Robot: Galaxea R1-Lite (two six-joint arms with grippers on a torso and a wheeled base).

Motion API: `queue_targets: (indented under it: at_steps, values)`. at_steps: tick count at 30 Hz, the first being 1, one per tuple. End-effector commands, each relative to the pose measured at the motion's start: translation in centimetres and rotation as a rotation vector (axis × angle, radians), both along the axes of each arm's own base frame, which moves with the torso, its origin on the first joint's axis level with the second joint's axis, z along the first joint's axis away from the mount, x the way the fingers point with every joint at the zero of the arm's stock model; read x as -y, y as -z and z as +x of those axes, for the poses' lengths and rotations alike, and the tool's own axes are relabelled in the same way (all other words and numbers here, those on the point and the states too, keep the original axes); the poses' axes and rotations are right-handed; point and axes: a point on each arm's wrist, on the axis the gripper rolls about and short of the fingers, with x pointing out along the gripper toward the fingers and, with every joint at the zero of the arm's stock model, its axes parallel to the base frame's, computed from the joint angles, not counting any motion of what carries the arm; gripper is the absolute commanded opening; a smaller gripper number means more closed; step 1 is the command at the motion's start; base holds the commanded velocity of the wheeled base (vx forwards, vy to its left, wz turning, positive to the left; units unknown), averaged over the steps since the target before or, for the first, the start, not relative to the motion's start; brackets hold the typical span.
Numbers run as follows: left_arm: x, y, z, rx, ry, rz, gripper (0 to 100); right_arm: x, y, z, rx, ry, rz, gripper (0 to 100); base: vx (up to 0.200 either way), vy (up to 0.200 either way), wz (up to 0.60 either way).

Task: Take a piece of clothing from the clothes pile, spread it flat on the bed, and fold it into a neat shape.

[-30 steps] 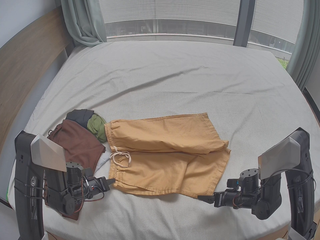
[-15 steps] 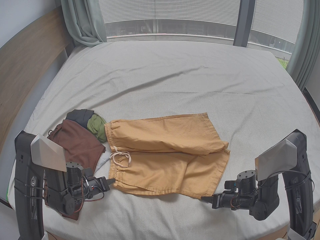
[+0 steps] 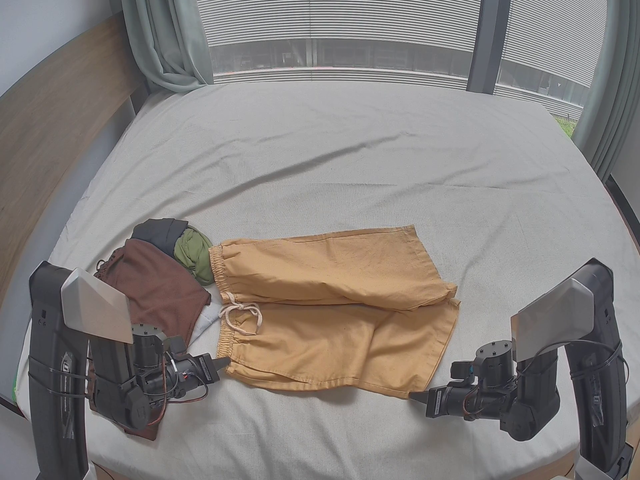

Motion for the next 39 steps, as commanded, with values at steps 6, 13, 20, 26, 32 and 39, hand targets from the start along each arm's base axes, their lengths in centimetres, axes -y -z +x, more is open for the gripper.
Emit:
queue_targets:
  at_steps: [6,13,20,26,32,39]
  values:
    - [-1.0,-2.1,-1.9,0.005,0.032,0.009,0,1.8,-1.1,-2.2,-0.056,0.05,-0.053,0,0.0,0.0,0.0]
    - [-2.6,-3.1,-4.0,-0.007,0.045,0.036,0,2.7,-2.6,-4.1,-0.089,0.047,-0.055,0,0.0,0.0,0.0]
    - [-2.8,-3.9,-6.6,-0.055,0.107,0.018,0,3.1,-3.1,-5.4,-0.126,0.037,-0.06,0,0.0,0.0,0.0]
    - [-2.8,-3.6,-7.1,-0.064,0.127,0.04,0,3.3,-3.1,-5.7,-0.141,0.04,-0.065,0,0.0,0.0,0.0]
    - [-2.8,-3.7,-7.7,-0.083,0.133,0.042,0,3.5,-3.3,-5.8,-0.137,0.046,-0.065,0,0.0,0.0,0.0]
    - [-3.1,-3.4,-8.7,-0.099,0.17,0.066,0,3.5,-3.9,-5.7,-0.113,0.051,-0.06,0,0.0,0.0,0.0]
